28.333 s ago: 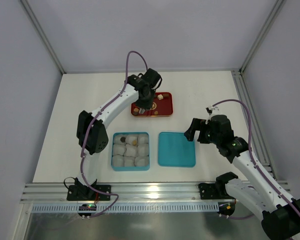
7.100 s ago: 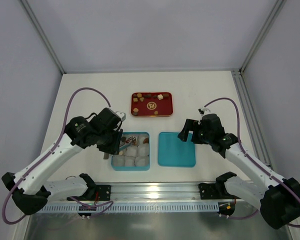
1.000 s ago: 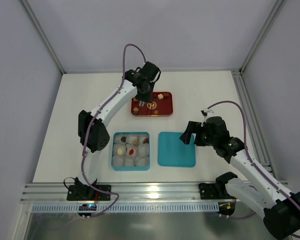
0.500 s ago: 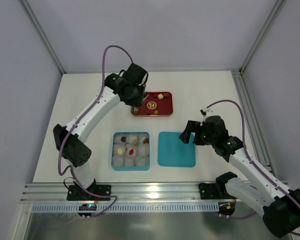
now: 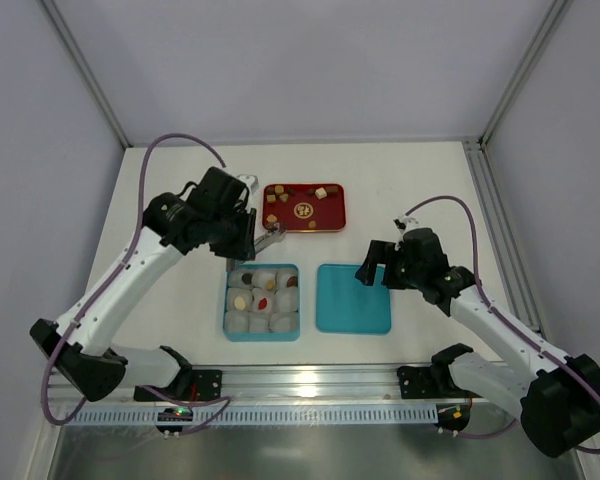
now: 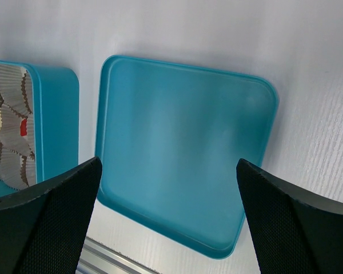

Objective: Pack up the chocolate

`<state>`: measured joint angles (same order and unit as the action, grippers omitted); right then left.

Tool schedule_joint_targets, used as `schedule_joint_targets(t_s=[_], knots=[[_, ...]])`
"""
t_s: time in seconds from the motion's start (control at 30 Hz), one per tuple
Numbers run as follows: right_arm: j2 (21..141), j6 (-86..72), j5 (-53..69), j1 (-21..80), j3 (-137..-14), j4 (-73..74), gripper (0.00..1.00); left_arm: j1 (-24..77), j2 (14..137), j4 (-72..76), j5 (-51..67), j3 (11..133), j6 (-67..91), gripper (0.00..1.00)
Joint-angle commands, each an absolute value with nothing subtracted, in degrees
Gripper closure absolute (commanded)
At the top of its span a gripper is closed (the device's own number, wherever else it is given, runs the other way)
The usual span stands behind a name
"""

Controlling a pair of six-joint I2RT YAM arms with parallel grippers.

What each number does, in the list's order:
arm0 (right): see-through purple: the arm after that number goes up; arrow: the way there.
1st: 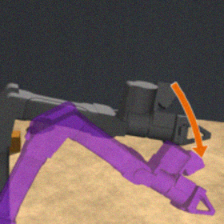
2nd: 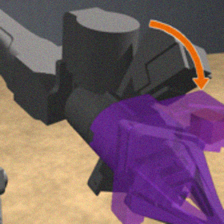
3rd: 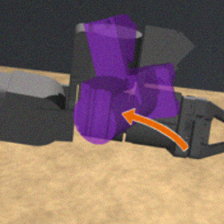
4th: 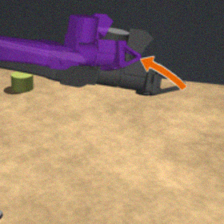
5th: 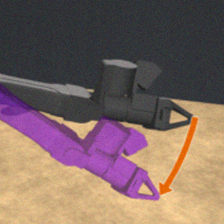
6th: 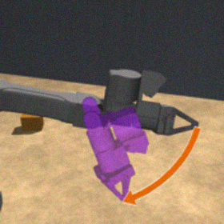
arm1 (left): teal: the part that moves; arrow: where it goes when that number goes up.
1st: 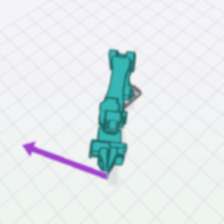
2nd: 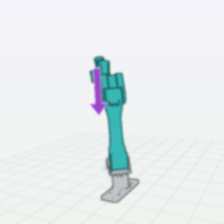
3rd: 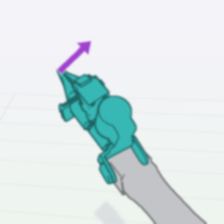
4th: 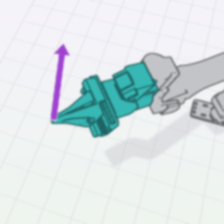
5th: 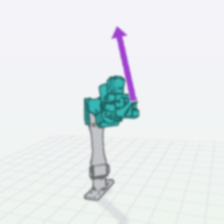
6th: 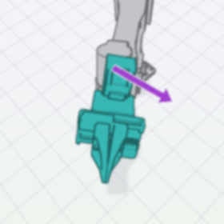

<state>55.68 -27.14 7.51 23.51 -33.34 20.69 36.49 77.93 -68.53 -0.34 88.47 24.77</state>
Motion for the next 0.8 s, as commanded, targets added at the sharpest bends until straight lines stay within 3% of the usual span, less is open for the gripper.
schedule_joint_targets(t_s=[0.0, 0.27, 0.77], knots=[[56.5, -27.4, 6.9, 23.7, -36.1, 18.0, 0.0, 36.9, 71.9, -70.6, 4.8, 85.1, 26.1, 0.84], [57.7, -28.0, 6.3, 23.8, -36.8, 18.2, 0.0, 37.7, 61.7, -75.1, 10.1, 77.6, 26.5, 0.83], [57.5, -29.1, 4.3, 24.3, -36.8, 19.8, 0.0, 40.8, 55.1, -73.3, 15.5, 66.7, 28.7, 0.82]])
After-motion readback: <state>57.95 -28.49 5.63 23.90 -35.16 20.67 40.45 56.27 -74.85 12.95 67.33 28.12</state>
